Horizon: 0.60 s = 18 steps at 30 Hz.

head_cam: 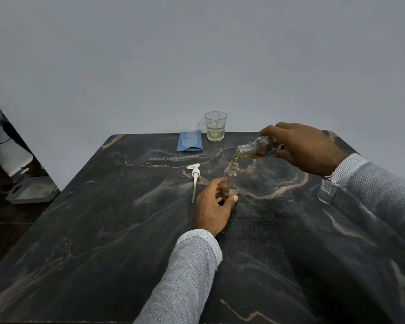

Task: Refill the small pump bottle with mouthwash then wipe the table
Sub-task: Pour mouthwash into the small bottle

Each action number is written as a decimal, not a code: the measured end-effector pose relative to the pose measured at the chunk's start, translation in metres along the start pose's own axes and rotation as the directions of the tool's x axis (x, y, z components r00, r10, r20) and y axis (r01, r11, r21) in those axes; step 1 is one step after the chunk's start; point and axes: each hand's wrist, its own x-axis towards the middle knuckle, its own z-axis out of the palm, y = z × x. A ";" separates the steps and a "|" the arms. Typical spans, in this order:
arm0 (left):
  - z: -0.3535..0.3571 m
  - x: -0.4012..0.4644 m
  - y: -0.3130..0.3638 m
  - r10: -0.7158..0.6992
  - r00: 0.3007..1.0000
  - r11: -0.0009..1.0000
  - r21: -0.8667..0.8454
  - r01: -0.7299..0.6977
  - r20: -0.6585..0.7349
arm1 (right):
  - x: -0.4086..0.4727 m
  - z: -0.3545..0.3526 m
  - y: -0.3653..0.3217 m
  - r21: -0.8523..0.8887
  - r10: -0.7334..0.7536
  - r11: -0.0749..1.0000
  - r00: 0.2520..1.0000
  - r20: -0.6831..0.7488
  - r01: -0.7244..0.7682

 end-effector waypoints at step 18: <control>-0.001 0.000 0.001 0.013 1.000 1.000 0.014 -0.013 -0.002 | 0.001 0.000 0.002 -0.019 -0.012 1.000 1.000 -0.021 0.012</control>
